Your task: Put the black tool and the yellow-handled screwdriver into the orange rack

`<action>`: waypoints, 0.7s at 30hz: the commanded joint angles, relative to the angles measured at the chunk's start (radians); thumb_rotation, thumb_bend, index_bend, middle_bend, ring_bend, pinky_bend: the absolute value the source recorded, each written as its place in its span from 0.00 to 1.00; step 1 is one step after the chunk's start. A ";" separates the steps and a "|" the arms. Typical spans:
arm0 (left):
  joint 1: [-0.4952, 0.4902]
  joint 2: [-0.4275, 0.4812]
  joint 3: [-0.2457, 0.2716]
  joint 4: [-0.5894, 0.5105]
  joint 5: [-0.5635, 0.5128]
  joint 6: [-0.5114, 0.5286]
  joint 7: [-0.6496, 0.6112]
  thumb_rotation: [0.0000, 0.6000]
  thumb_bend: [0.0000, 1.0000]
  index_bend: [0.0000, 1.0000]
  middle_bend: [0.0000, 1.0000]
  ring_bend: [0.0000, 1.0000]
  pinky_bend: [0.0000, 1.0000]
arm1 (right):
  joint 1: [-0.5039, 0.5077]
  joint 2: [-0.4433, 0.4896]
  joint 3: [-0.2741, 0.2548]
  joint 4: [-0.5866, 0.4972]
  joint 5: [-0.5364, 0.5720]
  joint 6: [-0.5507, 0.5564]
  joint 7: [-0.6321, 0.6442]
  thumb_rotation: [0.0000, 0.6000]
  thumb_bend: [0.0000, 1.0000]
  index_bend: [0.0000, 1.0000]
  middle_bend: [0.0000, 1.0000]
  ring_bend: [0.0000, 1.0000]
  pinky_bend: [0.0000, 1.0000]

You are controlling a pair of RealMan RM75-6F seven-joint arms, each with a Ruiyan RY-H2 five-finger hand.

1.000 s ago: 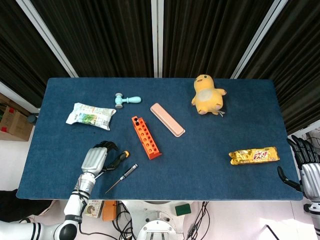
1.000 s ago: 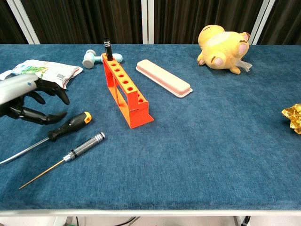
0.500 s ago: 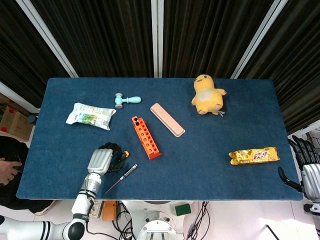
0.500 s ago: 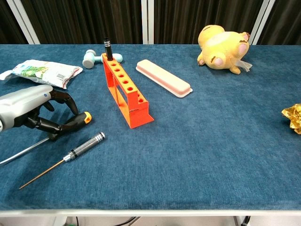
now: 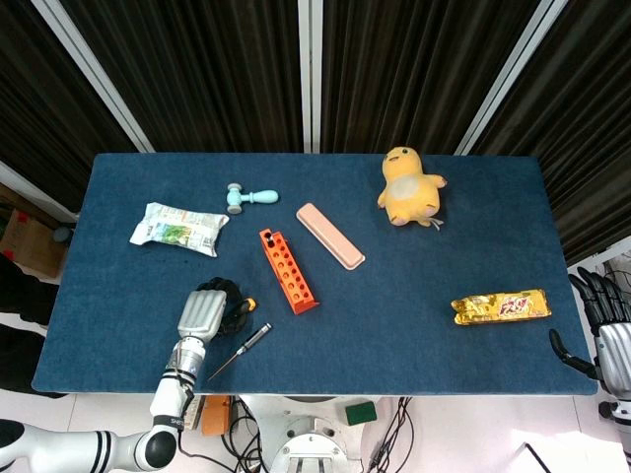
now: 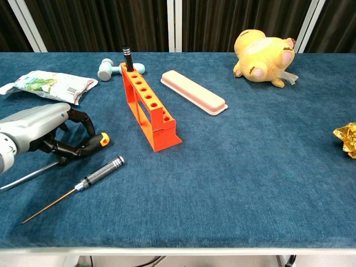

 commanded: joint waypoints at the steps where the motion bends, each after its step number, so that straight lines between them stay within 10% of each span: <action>1: 0.001 -0.003 -0.002 0.003 0.003 -0.001 0.000 0.75 0.31 0.40 0.25 0.14 0.24 | 0.000 0.000 0.000 0.000 0.000 0.000 0.000 1.00 0.40 0.00 0.00 0.00 0.00; 21: 0.006 -0.017 -0.004 0.028 0.011 -0.007 0.024 0.94 0.33 0.50 0.26 0.14 0.23 | -0.001 -0.002 0.002 -0.001 0.003 0.001 -0.002 1.00 0.40 0.00 0.00 0.00 0.00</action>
